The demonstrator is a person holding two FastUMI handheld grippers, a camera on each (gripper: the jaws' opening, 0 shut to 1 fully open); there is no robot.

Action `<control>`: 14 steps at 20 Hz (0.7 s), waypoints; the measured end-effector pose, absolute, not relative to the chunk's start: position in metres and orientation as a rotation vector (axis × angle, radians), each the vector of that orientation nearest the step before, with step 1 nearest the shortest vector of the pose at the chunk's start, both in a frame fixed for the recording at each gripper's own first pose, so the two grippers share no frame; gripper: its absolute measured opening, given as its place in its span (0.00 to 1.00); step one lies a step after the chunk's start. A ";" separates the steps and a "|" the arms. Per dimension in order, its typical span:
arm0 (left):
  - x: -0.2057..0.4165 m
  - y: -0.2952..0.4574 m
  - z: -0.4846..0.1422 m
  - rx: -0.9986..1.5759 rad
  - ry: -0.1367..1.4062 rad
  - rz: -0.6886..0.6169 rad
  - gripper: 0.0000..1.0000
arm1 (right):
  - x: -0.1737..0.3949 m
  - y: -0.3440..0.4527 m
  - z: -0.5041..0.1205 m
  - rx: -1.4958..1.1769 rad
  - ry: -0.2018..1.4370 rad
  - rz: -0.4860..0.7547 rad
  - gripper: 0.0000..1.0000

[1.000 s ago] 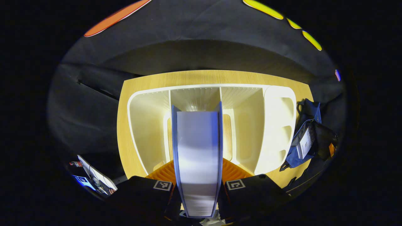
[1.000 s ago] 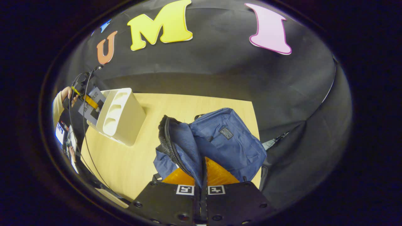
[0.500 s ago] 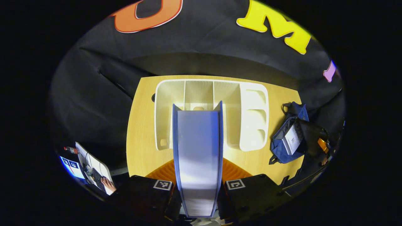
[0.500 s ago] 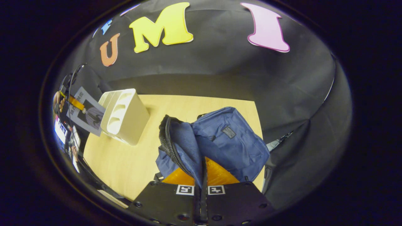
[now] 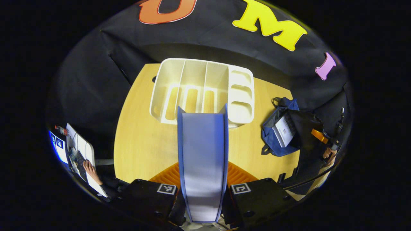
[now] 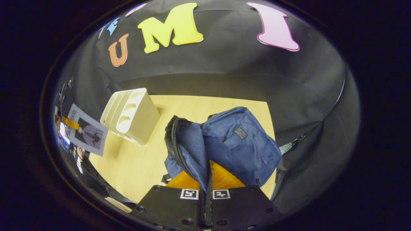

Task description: Open the schoolbag, grab two books from the bookshelf and put them into the schoolbag.

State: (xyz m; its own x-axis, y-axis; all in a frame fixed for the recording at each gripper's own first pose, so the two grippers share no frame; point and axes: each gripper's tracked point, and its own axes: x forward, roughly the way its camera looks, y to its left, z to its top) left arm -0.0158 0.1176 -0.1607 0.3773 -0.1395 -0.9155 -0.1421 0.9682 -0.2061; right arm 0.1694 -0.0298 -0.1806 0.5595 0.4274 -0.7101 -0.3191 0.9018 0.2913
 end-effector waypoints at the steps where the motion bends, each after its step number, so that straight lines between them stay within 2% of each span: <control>1: -0.023 0.112 -0.163 -0.282 1.184 -0.001 0.48 | 0.169 -0.029 -0.181 0.134 0.872 0.447 0.01; 6: -0.030 0.058 -0.173 -0.382 1.115 -0.110 0.48 | 0.166 -0.026 -0.190 0.124 0.875 0.465 0.01; 14: 0.001 -0.065 -0.190 -0.587 1.041 -0.343 0.48 | 0.168 -0.023 -0.195 0.115 0.885 0.469 0.01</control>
